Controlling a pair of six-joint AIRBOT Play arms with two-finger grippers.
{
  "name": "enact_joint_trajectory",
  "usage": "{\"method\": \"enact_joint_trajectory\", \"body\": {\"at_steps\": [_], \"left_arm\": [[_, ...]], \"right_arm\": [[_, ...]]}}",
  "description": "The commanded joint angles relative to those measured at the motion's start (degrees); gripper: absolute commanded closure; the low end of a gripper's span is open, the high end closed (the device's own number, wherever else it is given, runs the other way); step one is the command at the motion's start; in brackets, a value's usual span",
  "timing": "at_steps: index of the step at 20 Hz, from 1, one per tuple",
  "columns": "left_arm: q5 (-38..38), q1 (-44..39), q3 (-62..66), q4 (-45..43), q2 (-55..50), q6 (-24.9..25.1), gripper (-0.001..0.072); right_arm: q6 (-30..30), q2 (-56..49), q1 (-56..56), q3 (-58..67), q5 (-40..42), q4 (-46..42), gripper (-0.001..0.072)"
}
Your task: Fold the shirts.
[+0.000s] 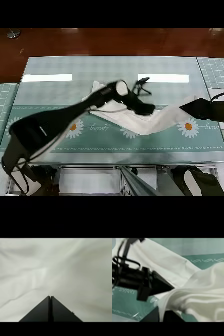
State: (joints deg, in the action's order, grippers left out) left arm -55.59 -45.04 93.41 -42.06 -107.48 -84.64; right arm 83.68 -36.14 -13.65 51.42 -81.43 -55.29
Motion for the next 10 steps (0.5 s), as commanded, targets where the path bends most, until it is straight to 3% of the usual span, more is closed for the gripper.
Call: {"method": "enact_joint_trajectory", "body": {"at_steps": [1, 4, 7, 10], "left_arm": [[-9.0, 12.2, 0.8, -1.1, 4.5, 0.1, 0.0683], [-14.8, 22.2, -2.6, -8.0, 15.0, 1.2, 0.0683], [-12.5, 30.4, -16.1, -18.3, 32.6, 0.5, 0.0683], [-7.0, 38.2, -35.8, -20.4, 54.8, 0.1, 0.0683]], "right_arm": [[0.5, -1.0, 1.8, 0.4, 1.1, 3.1, 0.069], [2.7, -7.7, 12.4, 3.9, 7.3, 3.1, 0.0691], [3.1, -19.8, 25.3, 12.0, 13.6, 2.6, 0.0691], [3.1, -35.3, 33.7, 24.0, 15.0, 2.3, 0.069]]}}
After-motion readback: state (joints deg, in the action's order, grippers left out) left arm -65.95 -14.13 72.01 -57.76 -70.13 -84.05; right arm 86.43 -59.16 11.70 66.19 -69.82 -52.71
